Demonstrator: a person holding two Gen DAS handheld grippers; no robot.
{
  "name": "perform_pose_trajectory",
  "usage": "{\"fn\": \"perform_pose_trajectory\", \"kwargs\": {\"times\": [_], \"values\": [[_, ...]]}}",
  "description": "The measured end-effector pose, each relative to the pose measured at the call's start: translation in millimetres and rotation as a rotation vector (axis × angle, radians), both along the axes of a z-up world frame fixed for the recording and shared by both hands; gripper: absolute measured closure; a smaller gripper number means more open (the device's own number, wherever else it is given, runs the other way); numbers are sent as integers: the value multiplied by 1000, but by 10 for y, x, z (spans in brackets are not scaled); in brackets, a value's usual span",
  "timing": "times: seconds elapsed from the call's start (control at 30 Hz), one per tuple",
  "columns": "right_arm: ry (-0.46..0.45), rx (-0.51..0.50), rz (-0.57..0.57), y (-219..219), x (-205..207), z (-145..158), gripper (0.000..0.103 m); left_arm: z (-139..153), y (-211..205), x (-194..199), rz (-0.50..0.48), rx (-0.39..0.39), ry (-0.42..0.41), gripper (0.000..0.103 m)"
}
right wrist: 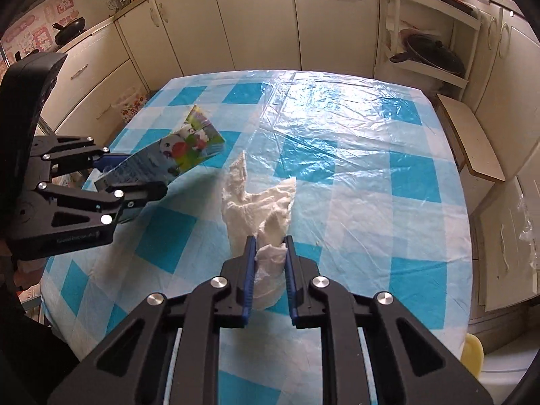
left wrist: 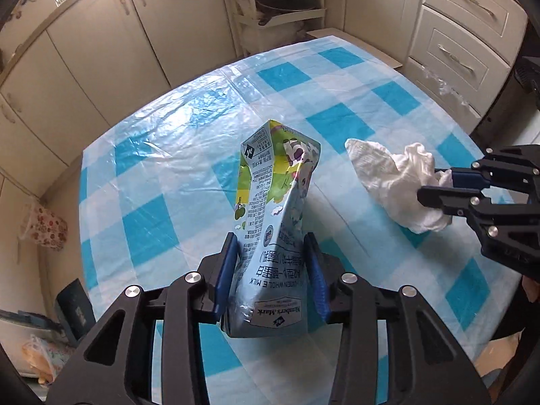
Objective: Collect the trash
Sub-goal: 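Grasp the milk carton with the left tool while the right tool grasps the white tissue, then carry the white tissue to the yellow bucket and open the right tool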
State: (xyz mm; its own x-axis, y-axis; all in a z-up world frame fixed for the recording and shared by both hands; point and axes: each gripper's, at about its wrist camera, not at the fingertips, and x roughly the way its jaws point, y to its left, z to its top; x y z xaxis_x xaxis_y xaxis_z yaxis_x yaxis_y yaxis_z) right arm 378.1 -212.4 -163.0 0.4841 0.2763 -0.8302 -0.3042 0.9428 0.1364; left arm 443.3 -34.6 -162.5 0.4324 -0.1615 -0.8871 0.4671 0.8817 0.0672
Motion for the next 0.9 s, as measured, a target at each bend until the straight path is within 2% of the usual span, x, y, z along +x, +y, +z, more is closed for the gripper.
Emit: {"fn": "perform_pose_trajectory", "kwargs": {"times": [0.23, 0.33, 0.47, 0.6, 0.67, 0.9], "values": [[32, 13, 0, -253, -330, -25, 86, 0, -207, -488, 16, 34, 11, 65], [31, 10, -12, -378, -422, 2, 86, 131, -244, -588, 62, -29, -2, 65], [18, 35, -45, -619, -478, 103, 86, 348, -346, -750, 122, -157, -41, 65], [3, 82, -91, -876, -514, 220, 86, 470, -542, -798, 111, -293, -60, 65], [-11, 93, -115, -1007, -535, 282, 86, 494, -672, -807, 97, -322, -67, 65], [-16, 94, -190, -1405, -610, 281, 86, 492, -1107, -866, 34, -343, -66, 65]]}}
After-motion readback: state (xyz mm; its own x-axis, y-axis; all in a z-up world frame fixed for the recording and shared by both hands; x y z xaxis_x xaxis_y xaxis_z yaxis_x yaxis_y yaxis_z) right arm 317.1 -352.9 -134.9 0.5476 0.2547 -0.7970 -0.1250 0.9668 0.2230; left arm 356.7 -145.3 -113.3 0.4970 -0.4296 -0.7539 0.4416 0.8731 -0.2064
